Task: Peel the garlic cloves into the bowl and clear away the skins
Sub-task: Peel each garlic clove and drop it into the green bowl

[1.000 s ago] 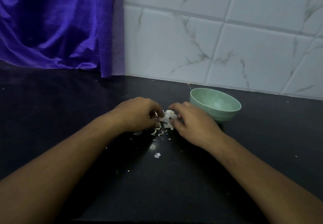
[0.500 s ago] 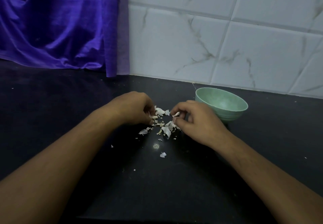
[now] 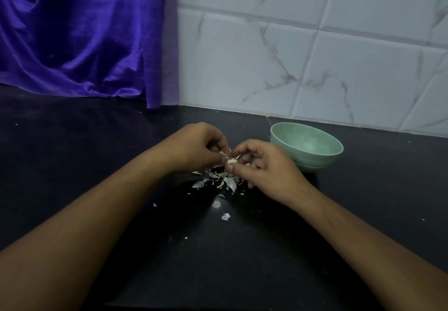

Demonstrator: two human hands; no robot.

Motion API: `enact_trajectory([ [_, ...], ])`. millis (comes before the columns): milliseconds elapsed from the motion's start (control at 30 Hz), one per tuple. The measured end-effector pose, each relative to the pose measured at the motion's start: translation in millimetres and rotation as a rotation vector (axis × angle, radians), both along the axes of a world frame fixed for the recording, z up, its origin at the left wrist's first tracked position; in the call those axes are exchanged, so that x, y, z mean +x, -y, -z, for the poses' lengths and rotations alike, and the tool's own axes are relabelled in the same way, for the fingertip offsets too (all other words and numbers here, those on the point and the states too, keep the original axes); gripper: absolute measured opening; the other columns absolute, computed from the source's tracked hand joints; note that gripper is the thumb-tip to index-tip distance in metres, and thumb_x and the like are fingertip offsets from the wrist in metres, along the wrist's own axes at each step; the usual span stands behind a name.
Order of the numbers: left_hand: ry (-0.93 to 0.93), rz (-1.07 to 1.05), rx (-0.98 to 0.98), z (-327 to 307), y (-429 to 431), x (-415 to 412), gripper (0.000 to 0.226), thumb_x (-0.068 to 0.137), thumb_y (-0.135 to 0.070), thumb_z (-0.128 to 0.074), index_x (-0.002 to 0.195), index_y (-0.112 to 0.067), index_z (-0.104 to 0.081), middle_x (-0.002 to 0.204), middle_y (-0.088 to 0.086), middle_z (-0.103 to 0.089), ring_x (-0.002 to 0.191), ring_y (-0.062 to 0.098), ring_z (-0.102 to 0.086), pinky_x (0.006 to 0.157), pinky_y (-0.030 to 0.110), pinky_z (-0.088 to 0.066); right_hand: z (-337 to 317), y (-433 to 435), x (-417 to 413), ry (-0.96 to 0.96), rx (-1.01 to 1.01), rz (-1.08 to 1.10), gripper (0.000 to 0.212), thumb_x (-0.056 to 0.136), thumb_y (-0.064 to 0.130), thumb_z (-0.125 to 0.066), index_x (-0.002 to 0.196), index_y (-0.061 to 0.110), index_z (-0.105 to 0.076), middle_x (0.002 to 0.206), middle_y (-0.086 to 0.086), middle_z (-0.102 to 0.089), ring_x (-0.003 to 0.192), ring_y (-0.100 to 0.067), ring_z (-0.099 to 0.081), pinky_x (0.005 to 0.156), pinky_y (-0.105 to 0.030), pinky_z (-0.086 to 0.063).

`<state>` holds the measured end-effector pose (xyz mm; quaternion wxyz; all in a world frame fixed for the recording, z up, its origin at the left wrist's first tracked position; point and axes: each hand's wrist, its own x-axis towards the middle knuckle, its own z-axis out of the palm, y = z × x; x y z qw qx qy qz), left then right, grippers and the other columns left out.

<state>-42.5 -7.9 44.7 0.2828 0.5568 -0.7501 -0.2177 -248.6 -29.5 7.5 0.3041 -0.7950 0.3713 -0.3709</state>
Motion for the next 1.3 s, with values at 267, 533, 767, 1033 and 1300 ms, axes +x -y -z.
enact_trajectory([
  [267, -0.176, 0.040, 0.054, -2.1, 0.9, -0.1, 0.006, 0.094, -0.008, -0.075, 0.099, -0.008, -0.071, 0.077, 0.009, -0.075, 0.064, 0.016, -0.071, 0.061, 0.031, -0.060, -3.1, 3.8, -0.4, 0.160, 0.125, -0.038, 0.006, 0.096, 0.004, -0.070, 0.093, 0.009, -0.072, 0.078, -0.011, -0.076, 0.049, -0.017, -0.062, 0.043, -0.022, -0.045],
  [533, -0.207, 0.086, 0.055, -3.3, -1.8, -0.3, 0.012, 0.097, -0.012, -0.072, 0.109, -0.013, -0.073, 0.085, 0.008, -0.078, 0.074, 0.020, -0.075, 0.070, 0.040, -0.062, -2.1, 4.7, -1.4, 0.240, 0.176, -0.004, 0.005, 0.095, 0.005, -0.072, 0.095, 0.000, -0.069, 0.078, -0.014, -0.075, 0.049, -0.018, -0.062, 0.041, -0.022, -0.045],
  [767, -0.077, -0.038, -0.054, -0.7, 1.9, 2.6, 0.008, 0.091, -0.011, -0.078, 0.093, -0.018, -0.076, 0.076, 0.004, -0.077, 0.067, 0.015, -0.074, 0.070, 0.039, -0.066, -3.5, 3.2, 0.4, 0.251, 0.166, -0.013, 0.007, 0.098, 0.003, -0.067, 0.104, 0.007, -0.067, 0.078, -0.010, -0.073, 0.048, -0.018, -0.060, 0.041, -0.023, -0.044],
  [1033, 0.149, -0.203, -0.206, 1.9, 9.1, 13.1, 0.013, 0.090, -0.016, -0.074, 0.096, -0.027, -0.078, 0.085, -0.011, -0.072, 0.082, 0.005, -0.068, 0.080, 0.031, -0.057, 0.3, 11.1, -7.2, -0.001, -0.093, 0.141, 0.011, 0.089, 0.018, -0.080, 0.093, 0.024, -0.072, 0.075, 0.004, -0.069, 0.050, -0.007, -0.054, 0.052, -0.020, -0.044],
  [1300, 0.175, -0.373, -0.319, 9.7, 13.5, 20.9, 0.021, 0.086, -0.012, -0.071, 0.092, -0.031, -0.075, 0.093, -0.011, -0.071, 0.089, 0.014, -0.067, 0.082, 0.042, -0.060, 5.8, 12.2, -4.5, -0.542, -0.372, 0.298, 0.036, 0.100, 0.028, -0.058, 0.136, 0.029, -0.059, 0.119, 0.005, -0.064, 0.105, -0.014, -0.063, 0.089, -0.037, -0.052],
])
